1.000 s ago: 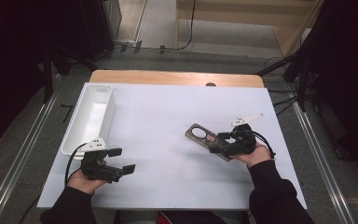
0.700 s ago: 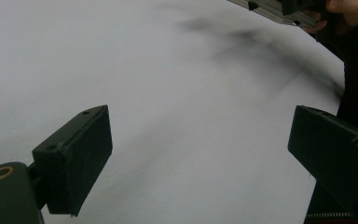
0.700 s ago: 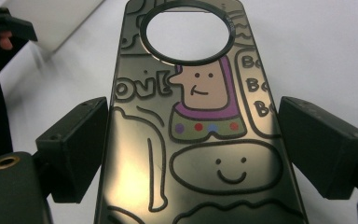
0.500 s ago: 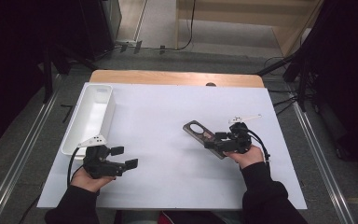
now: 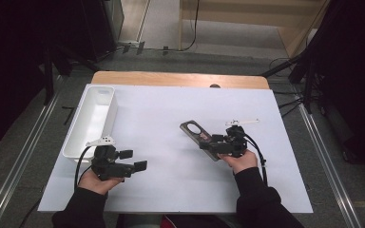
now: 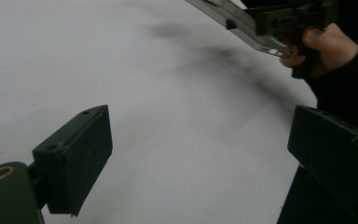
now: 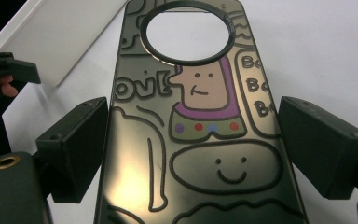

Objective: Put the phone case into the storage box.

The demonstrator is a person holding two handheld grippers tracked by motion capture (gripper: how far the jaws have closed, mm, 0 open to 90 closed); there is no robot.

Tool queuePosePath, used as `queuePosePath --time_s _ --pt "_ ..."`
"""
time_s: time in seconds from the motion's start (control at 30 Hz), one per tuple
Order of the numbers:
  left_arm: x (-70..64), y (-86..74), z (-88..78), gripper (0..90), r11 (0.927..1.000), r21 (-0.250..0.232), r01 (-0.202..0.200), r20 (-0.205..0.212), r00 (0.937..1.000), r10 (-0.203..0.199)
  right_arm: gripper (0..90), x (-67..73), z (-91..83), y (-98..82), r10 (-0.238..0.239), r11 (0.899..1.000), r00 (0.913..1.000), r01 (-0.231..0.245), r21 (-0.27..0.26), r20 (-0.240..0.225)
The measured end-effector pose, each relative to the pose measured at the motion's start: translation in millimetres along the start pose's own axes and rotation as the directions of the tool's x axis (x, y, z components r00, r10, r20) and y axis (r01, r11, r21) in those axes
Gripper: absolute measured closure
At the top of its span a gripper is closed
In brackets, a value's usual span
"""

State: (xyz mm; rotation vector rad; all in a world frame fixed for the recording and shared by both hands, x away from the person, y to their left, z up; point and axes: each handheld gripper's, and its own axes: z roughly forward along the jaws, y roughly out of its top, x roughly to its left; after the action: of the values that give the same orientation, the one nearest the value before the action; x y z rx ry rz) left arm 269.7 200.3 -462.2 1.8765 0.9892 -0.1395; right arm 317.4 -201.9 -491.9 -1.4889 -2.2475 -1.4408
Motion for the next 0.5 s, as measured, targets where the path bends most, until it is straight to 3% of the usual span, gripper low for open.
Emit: queuePosePath --time_s 0.1,0.17,0.2,0.5 --pt "-2.8 1.6 3.2 6.2 0.9999 0.007 -0.008 0.009 0.9999 0.008 10.7 3.5 2.3 -0.9 0.005 1.000 1.0000 -0.005 -0.010 0.005" --pt "-3.9 2.9 4.9 14.7 0.9999 -0.002 -0.015 0.015 0.9998 0.015 10.7 4.9 3.8 -1.0 0.008 1.000 0.9999 -0.008 -0.017 0.007" --pt "-4.2 4.3 6.1 14.0 0.9998 0.003 -0.020 0.020 0.9996 0.020 10.7 5.6 5.1 -0.9 0.006 1.000 1.0000 -0.006 -0.021 0.005" --pt "-2.6 18.3 18.5 14.1 0.9982 0.048 0.036 0.001 0.9993 -0.036 10.7 9.9 10.4 1.5 0.016 0.997 0.9995 -0.013 -0.076 0.029"
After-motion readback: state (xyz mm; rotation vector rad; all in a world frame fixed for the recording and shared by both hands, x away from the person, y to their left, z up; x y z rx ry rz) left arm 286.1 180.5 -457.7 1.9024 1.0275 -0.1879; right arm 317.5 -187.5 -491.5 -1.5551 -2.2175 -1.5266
